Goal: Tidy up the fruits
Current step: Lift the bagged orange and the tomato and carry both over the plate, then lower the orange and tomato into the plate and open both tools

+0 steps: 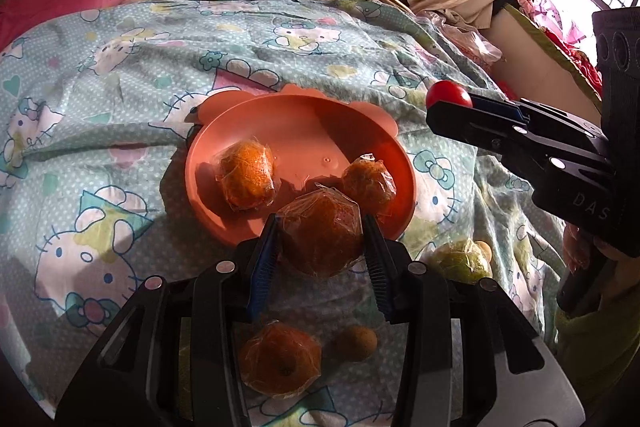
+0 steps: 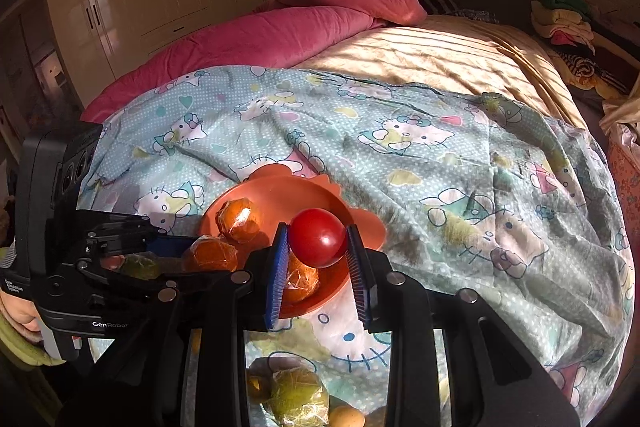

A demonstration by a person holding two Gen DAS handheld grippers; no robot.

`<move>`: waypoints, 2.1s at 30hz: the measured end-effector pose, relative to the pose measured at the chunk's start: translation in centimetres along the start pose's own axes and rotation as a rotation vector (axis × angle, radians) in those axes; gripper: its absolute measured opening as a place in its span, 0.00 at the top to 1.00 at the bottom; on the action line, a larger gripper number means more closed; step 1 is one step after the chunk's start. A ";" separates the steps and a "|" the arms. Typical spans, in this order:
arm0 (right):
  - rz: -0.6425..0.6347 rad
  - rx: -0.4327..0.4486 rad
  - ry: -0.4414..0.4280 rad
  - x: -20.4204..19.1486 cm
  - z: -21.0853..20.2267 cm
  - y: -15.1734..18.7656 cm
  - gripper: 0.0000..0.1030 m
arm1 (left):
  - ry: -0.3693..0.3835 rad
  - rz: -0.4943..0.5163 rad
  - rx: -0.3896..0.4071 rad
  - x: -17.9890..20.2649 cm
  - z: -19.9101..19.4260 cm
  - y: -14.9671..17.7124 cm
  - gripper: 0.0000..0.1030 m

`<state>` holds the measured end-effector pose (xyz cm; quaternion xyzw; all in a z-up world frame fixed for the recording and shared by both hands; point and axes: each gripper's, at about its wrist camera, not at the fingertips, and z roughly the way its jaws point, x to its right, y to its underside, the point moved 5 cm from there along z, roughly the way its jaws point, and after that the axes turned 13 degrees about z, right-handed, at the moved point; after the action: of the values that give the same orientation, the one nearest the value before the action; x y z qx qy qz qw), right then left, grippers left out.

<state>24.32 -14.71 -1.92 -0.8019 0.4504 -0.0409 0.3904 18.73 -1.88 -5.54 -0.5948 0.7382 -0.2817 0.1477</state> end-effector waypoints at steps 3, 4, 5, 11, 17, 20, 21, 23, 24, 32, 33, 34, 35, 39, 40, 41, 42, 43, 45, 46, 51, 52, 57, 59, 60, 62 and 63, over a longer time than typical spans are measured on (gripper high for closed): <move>-0.015 -0.033 -0.018 -0.5 1.3 -0.5 0.73 | -0.003 0.009 -0.007 -0.1 0.2 -0.1 0.68; -0.020 -0.043 -0.018 -0.6 1.7 -0.6 0.73 | -0.005 0.014 -0.011 -0.1 0.2 -0.1 0.68; -0.029 -0.056 -0.018 -0.8 2.2 -0.7 0.73 | -0.008 0.015 -0.014 -0.2 0.3 -0.1 0.68; -0.023 -0.131 -0.019 -0.7 5.1 -0.6 0.73 | -0.004 0.018 -0.028 -1.0 0.7 -0.2 0.68; -0.024 -0.164 -0.010 -0.4 6.5 -0.5 0.73 | 0.012 0.013 -0.036 -1.6 1.3 0.1 0.68; -0.027 -0.174 -0.006 -0.4 6.9 -0.5 0.73 | 0.016 0.019 -0.037 -1.6 1.5 0.1 0.68; -0.028 -0.177 -0.006 -0.4 7.0 -0.5 0.73 | 0.018 0.020 -0.038 -1.6 1.6 0.2 0.68; -0.034 -0.185 -0.005 -0.5 7.3 -0.5 0.73 | 0.022 0.019 -0.039 -1.6 1.7 0.2 0.67; -0.036 -0.187 -0.005 -0.7 7.4 -0.6 0.73 | 0.023 0.020 -0.039 -1.6 1.7 0.2 0.67; -0.051 -0.217 0.012 -0.9 8.6 -0.4 0.73 | 0.032 0.029 -0.038 -1.5 1.6 0.3 0.67; -0.050 -0.219 0.015 -0.8 8.6 -0.4 0.73 | 0.034 0.029 -0.037 -1.6 1.6 0.3 0.67; -0.050 -0.222 0.014 -0.8 8.7 -0.4 0.73 | 0.037 0.028 -0.037 -1.6 1.6 0.3 0.67; -0.051 -0.224 0.015 -0.9 8.7 -0.4 0.73 | 0.038 0.029 -0.037 -1.6 1.6 0.3 0.67; -0.051 -0.229 0.023 -0.9 9.0 -0.3 0.73 | 0.038 0.036 -0.040 -1.6 1.7 0.2 0.67; -0.050 -0.230 0.027 -0.8 9.0 -0.3 0.73 | 0.039 0.036 -0.040 -1.6 1.7 0.2 0.67; -0.046 -0.228 0.028 -0.8 9.0 -0.3 0.73 | 0.039 0.034 -0.040 -1.6 1.7 0.2 0.67; -0.041 -0.226 0.030 -0.7 9.0 -0.4 0.73 | 0.040 0.034 -0.041 -1.6 1.7 0.2 0.67; -0.037 -0.226 0.031 -0.6 9.0 -0.4 0.73 | 0.039 0.034 -0.041 -1.6 1.7 0.2 0.67; -0.031 -0.225 0.030 -0.5 9.0 -0.4 0.73 | 0.038 0.037 -0.041 -1.5 1.7 0.2 0.66; -0.027 -0.225 0.029 -0.5 9.1 -0.4 0.73 | 0.038 0.037 -0.040 -1.5 1.6 0.3 0.66; -0.014 -0.227 0.024 -0.4 9.0 -0.1 0.73 | 0.042 0.038 -0.041 -1.5 1.6 0.3 0.65; -0.014 -0.226 0.024 -0.4 9.0 -0.1 0.73 | 0.040 0.039 -0.041 -1.5 1.6 0.3 0.64; -0.011 -0.226 0.026 -0.3 8.9 0.0 0.73 | 0.040 0.041 -0.040 -1.4 1.5 0.3 0.63; -0.010 -0.223 0.028 -0.2 8.9 0.0 0.72 | 0.040 0.040 -0.039 -1.4 1.5 0.3 0.63; -0.008 -0.220 0.027 -0.2 8.8 -0.1 0.69 | 0.040 0.040 -0.039 -1.4 1.4 0.3 0.63; -0.004 -0.213 0.026 -0.2 8.6 -0.2 0.64 | 0.040 0.041 -0.036 -1.4 1.4 0.3 0.62; -0.006 -0.211 0.027 -0.2 8.5 -0.2 0.64 | 0.041 0.041 -0.035 -1.3 1.3 0.3 0.62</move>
<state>27.91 -9.47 -7.62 -0.8392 0.4551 -0.0055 0.2976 19.57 -0.87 -6.91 -0.5763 0.7579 -0.2776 0.1279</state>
